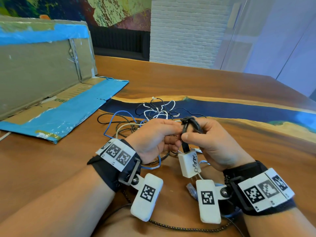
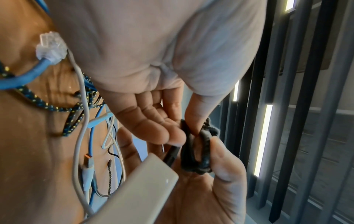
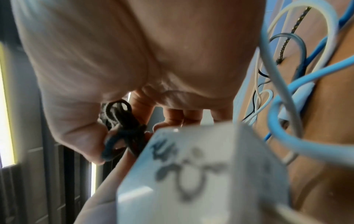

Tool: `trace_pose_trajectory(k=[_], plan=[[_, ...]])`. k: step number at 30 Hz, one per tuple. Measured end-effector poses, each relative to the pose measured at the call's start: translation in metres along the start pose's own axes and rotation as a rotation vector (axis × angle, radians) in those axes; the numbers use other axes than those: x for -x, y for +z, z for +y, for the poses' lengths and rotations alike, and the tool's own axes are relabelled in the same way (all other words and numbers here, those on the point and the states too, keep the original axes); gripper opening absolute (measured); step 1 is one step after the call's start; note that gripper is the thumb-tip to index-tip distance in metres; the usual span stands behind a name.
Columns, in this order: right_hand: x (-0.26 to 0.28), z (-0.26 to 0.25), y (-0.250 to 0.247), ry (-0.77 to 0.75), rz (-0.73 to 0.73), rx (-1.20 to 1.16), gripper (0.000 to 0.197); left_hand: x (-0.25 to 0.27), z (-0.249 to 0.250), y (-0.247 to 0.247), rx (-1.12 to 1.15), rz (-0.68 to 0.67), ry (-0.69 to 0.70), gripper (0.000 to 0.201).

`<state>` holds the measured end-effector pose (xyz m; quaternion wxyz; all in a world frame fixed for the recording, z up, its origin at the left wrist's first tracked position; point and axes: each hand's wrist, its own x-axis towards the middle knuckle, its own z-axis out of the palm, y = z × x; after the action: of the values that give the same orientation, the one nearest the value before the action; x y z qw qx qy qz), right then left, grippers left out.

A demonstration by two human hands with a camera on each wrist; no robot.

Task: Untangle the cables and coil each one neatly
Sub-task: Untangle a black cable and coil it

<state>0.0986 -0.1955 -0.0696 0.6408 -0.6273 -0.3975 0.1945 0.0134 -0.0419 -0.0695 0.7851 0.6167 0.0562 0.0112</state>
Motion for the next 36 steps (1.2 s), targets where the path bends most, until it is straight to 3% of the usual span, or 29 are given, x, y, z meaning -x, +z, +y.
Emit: trace_pose_trajectory(k=[7,10,12,17,23,29,33,36], plan=[[0.001,-0.006,0.001,-0.001,-0.015,-0.053,0.029,0.000,0.002,0.001,0.065,-0.013,0.025,0.018],[-0.001,-0.005,0.000,-0.016,0.031,-0.155,0.023,0.000,0.004,-0.001,0.138,-0.011,0.050,0.018],[-0.002,-0.003,0.000,-0.025,0.072,-0.198,0.021,-0.002,0.005,-0.002,0.139,0.024,0.068,0.025],[-0.001,-0.003,0.007,-0.038,0.144,-0.211,0.020,-0.003,0.006,-0.001,0.149,0.107,0.094,0.017],[0.000,-0.003,0.009,-0.041,0.156,-0.177,0.023,-0.003,0.006,-0.001,0.116,0.119,0.112,0.022],[0.002,-0.004,0.009,-0.003,0.122,-0.189,0.005,-0.003,0.004,0.001,0.113,0.127,0.082,0.023],[0.000,-0.001,0.011,-0.026,0.166,-0.135,0.007,-0.004,0.004,-0.003,0.142,0.139,0.101,0.022],[-0.003,0.001,0.004,-0.041,0.228,-0.068,0.020,-0.005,0.005,-0.003,0.168,0.140,0.146,0.021]])
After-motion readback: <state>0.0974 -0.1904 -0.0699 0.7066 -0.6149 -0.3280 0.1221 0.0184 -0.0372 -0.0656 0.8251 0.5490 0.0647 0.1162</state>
